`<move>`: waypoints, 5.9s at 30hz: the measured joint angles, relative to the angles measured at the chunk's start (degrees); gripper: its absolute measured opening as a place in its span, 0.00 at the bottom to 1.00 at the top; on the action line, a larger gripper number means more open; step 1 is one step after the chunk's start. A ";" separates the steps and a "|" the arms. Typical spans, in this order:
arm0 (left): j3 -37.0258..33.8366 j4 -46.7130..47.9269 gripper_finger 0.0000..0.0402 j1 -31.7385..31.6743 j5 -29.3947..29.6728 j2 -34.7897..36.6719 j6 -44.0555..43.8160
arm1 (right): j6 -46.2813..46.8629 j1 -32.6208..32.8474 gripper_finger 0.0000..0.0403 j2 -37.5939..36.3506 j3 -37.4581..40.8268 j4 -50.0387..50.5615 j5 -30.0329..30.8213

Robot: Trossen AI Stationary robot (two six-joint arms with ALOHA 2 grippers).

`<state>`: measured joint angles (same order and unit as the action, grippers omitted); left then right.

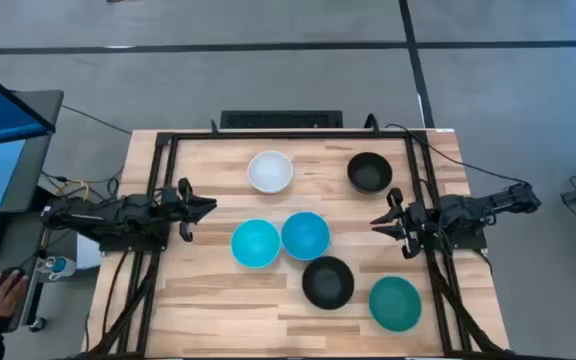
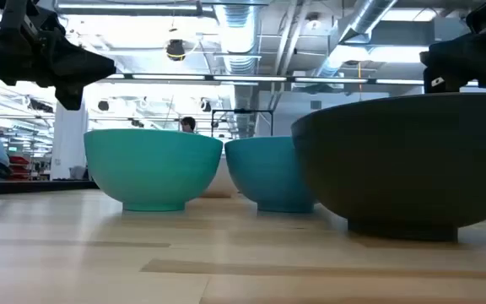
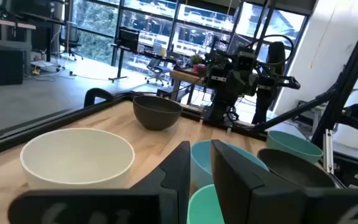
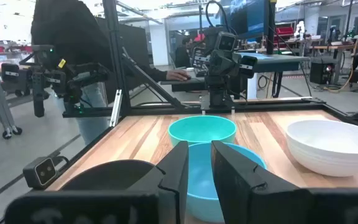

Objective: Nest bowls inside each other

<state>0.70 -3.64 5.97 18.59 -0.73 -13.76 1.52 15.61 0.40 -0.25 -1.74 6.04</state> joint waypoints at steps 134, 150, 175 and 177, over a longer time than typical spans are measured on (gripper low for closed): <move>60.03 26.06 0.14 -0.22 4.92 -45.46 7.29 | 7.03 0.00 0.23 32.80 -46.75 17.14 1.51; 63.09 36.25 0.14 -6.13 1.18 -53.09 8.94 | 7.46 -4.69 0.23 49.57 -66.25 47.19 1.51; 63.15 28.68 0.14 -23.07 -20.20 -66.34 16.58 | 11.95 -23.43 0.23 70.13 -66.25 53.29 1.53; 63.13 27.07 0.14 -23.83 -24.10 -68.29 17.01 | 11.72 -25.23 0.23 70.39 -66.14 56.42 1.58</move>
<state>63.83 23.43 -17.86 -5.51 -69.02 3.25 13.23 -9.61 70.79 -66.40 54.68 7.63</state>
